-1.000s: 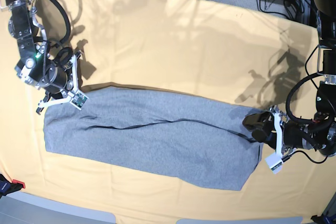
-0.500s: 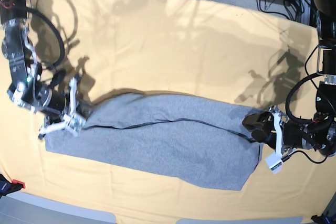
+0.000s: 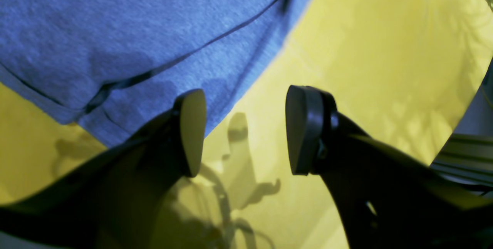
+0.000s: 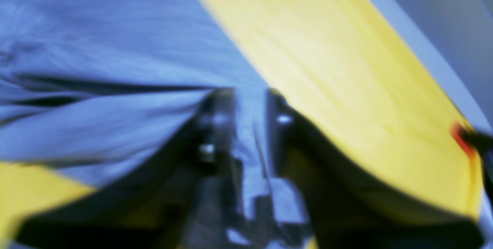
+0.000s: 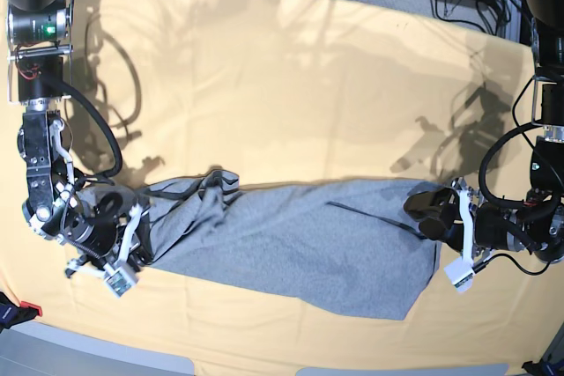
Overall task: Layout the t-shirt on the table in an organized manner, then fold the t-shirt properly
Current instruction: 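Grasp the shirt edge with the right gripper and pull it outward, then grasp the grey shirt's corner with the right gripper, release left gripper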
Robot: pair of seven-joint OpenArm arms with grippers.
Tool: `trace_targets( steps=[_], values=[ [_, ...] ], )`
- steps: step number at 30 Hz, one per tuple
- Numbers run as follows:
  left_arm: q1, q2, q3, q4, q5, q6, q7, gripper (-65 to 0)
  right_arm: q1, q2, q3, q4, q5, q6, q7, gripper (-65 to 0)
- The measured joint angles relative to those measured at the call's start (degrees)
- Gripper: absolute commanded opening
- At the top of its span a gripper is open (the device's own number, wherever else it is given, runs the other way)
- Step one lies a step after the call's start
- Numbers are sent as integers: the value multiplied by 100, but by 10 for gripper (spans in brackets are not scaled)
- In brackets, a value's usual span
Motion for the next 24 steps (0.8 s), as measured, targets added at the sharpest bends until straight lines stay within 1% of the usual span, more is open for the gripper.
trace_targets(
  steps=[1,2,4,5,6,8,9,10,13,15,16,18,20,21,24],
  values=[
    [0,0,0,0,2,0,0,-313,35,7,0,-2,-31,-140,-107,-322],
    [0,2,0,0,2,0,0,-313,92,11,2,-2,-13,-136,-258,-296],
    [0,0,0,0,-2,0,-2,-313,229,4,2,-2,232,-50,-769,-294],
    [0,0,0,0,0,0,0,-313,308,0,4,0,444,44,-1049,-294],
    [2,0,0,0,0,2,0,-313,378,2,4,0,739,286,-1279,-294],
    [2,0,0,0,-2,0,-4,-313,442,20,9,11,1593,909,-1718,-294],
    [0,0,0,0,0,0,-2,-313,439,17,11,35,2057,1156,-1956,-294],
    [0,0,0,0,-2,0,-2,-313,424,13,9,66,2535,1233,-2253,-294],
    [2,-2,0,0,2,-2,2,-313,313,11,9,114,3987,1213,-3106,-294],
    [0,-2,0,0,2,0,2,-313,267,-2,9,120,4649,1204,-3532,-294],
    [0,0,0,0,0,0,0,-313,247,-17,9,120,4830,1204,-3580,-294],
    [0,0,0,0,0,0,0,-313,160,-52,9,127,4898,1207,-3563,-294],
    [0,-2,0,0,2,0,0,-313,13,-146,11,129,4806,1207,-3550,-294],
    [0,0,0,0,0,0,2,-313,-63,-229,11,129,4649,1207,-3497,-294],
    [0,2,0,0,-109,0,0,-313,-216,-485,9,129,3860,1207,-3056,-294]
  ],
)
